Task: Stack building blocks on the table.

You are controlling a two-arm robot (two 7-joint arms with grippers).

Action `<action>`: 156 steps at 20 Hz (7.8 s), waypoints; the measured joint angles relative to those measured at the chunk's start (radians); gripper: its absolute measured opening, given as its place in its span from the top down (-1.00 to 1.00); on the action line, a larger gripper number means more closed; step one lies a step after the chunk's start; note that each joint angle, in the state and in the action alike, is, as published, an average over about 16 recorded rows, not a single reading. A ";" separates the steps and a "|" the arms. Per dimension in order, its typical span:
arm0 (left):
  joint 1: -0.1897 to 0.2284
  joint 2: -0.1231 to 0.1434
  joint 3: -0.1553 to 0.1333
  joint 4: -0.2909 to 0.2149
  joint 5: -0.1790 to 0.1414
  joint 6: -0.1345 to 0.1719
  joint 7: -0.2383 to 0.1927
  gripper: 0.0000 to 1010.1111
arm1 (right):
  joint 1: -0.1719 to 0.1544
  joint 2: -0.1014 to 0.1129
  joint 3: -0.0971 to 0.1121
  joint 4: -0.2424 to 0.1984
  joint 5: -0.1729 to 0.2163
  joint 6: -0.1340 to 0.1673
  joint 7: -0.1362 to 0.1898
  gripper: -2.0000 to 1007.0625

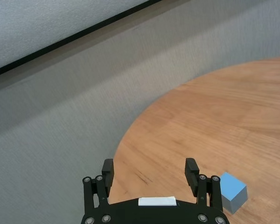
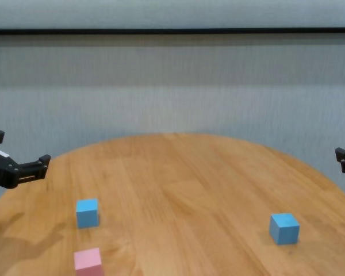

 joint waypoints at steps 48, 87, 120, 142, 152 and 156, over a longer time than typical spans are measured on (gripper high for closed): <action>0.156 0.149 -0.102 -0.136 -0.098 -0.062 -0.215 -0.98 | 0.000 0.000 0.000 0.000 0.000 0.000 0.000 -1.00; 0.158 0.067 -0.013 -0.113 -0.120 -0.007 -0.545 -0.98 | 0.000 0.000 0.000 0.000 0.000 0.000 0.000 -1.00; 0.048 -0.045 -0.027 0.099 -0.098 -0.006 -0.653 -0.98 | 0.000 0.000 0.000 0.000 0.000 0.000 0.000 -1.00; 0.016 -0.064 -0.016 0.163 -0.081 0.001 -0.672 -0.93 | 0.000 0.000 0.000 0.000 0.000 0.000 0.000 -1.00; 0.018 -0.059 -0.010 0.154 -0.075 0.002 -0.674 -0.53 | 0.000 0.000 0.000 0.000 0.000 0.000 0.000 -1.00; 0.022 -0.057 -0.010 0.148 -0.075 -0.002 -0.673 -0.27 | 0.000 0.000 0.000 0.000 0.000 0.000 0.000 -1.00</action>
